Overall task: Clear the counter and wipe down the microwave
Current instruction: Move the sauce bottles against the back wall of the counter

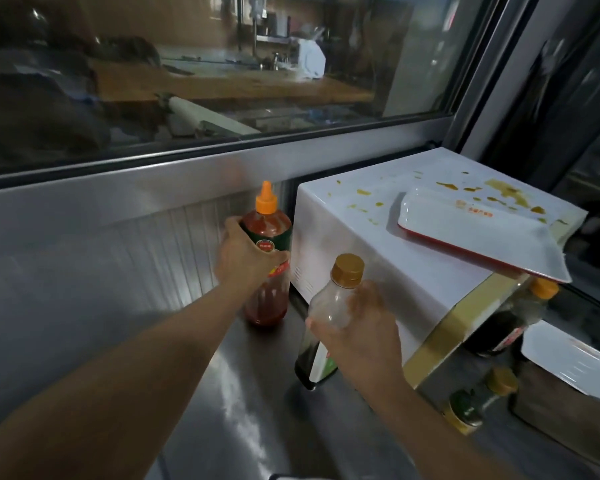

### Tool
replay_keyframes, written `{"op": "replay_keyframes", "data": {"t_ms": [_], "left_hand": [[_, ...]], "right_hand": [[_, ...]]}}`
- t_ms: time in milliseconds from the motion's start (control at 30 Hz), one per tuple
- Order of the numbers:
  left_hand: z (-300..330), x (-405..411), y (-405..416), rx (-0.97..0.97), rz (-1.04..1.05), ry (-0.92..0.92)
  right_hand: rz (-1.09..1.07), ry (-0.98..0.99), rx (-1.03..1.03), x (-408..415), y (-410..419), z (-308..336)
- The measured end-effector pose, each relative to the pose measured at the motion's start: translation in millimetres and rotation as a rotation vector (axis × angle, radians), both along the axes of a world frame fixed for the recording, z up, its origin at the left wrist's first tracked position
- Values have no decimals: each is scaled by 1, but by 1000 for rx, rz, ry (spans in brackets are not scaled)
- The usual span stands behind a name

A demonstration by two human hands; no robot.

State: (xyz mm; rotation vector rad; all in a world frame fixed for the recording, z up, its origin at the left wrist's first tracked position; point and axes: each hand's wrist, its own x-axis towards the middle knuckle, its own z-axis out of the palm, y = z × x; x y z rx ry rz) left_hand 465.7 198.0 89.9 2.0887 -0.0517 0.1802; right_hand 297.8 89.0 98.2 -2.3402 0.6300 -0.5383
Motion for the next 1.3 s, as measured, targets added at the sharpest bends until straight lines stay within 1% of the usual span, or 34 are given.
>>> {"op": "replay_keyframes", "data": {"t_ms": [267,533,800,1000,1133,1300], "left_hand": [[-10,16,-19,34,4,-66],[-18,11,-31,73,66,-59],[-14,9,-30,63,-3,-69],[-8,6,-16,39,-78,-9],[-1,0,9,179,-108,72],[10,-2,59,364,-134,204]], "right_hand": [[31,17,5,19,-2,-12],[76,-8,-5,25,-4,-18],[72,11,11,23,-5,-24],[76,22,-5,18,-3,-27],[91,26,-17,19,6,-22],[135,12,-13,37,26,-16]]}}
